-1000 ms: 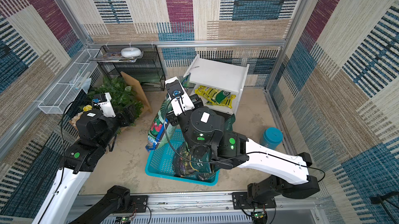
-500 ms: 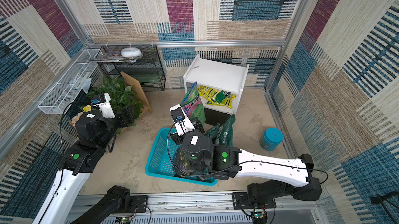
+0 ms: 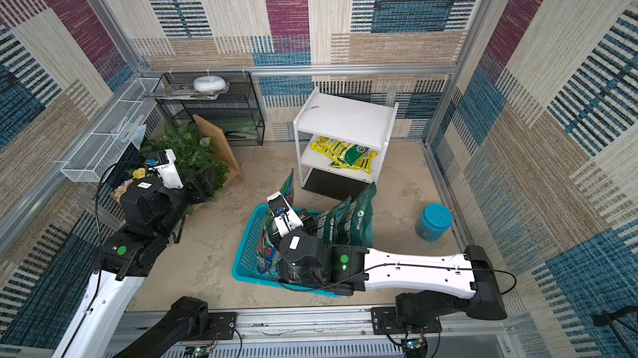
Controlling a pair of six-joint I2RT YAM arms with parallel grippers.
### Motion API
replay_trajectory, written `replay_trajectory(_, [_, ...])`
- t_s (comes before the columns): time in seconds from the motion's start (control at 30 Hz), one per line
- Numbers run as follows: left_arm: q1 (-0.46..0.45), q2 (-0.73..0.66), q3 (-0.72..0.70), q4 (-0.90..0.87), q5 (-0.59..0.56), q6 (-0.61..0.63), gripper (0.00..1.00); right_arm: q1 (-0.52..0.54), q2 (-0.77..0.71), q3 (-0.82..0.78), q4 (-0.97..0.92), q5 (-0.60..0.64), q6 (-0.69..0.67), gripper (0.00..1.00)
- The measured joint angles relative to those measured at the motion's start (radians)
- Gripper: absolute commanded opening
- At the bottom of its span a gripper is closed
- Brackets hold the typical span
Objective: Take down the fertilizer bag from the shelf
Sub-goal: Place the fertilizer bag in the storage box.
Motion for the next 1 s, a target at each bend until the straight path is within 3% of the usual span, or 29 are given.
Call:
replay_trajectory(0.4, [0.002,0.000,-0.001,0.000,0.000,0.000,0.79,-0.003,0.014,-0.177,0.030,-0.021,0.208,0.00])
replay_trajectory(0.67, [0.002,-0.001,-0.001,0.000,0.000,0.000,0.79,0.000,0.116,-0.142,0.012,-0.049,0.314,0.00])
replay_trajectory(1.0, [0.002,-0.003,-0.002,0.000,0.000,0.000,0.79,0.016,0.116,-0.158,0.035,-0.076,0.356,0.00])
